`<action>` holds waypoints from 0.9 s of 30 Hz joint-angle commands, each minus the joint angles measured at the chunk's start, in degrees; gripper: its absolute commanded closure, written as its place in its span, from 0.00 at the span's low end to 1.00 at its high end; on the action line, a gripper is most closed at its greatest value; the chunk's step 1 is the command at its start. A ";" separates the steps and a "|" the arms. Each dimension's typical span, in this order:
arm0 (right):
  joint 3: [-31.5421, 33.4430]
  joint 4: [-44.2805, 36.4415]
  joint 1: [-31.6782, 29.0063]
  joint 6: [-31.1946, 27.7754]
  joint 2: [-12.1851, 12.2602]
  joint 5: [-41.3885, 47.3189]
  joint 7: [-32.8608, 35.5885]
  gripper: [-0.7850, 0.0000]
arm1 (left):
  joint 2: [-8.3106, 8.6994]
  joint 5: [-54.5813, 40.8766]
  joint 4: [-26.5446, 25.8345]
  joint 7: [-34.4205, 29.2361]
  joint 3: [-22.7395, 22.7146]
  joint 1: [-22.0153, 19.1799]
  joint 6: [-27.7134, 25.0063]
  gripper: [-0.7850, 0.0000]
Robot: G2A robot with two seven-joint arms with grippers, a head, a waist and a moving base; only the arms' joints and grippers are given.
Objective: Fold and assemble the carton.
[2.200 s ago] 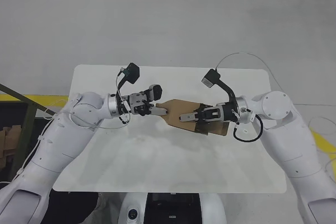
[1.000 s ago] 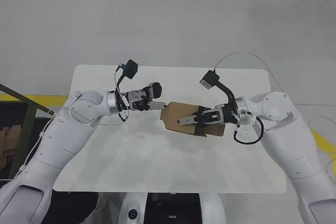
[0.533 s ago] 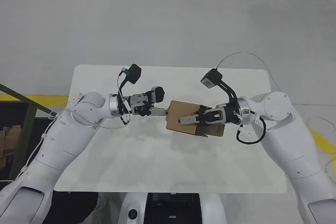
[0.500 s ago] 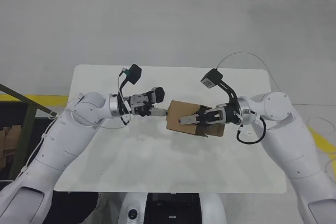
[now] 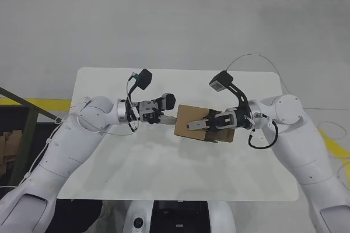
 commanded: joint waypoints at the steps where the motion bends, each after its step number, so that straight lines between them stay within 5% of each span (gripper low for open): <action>1: -0.14 0.08 0.12 -0.15 -0.05 0.12 0.17 1.00 | -0.07 -0.90 0.07 -0.56 0.27 -0.16 -0.01 0.00; 27: -1.28 0.31 1.03 -0.71 -0.53 -0.02 0.81 1.00 | -1.07 -1.94 0.73 -2.33 2.04 -2.27 -0.03 0.00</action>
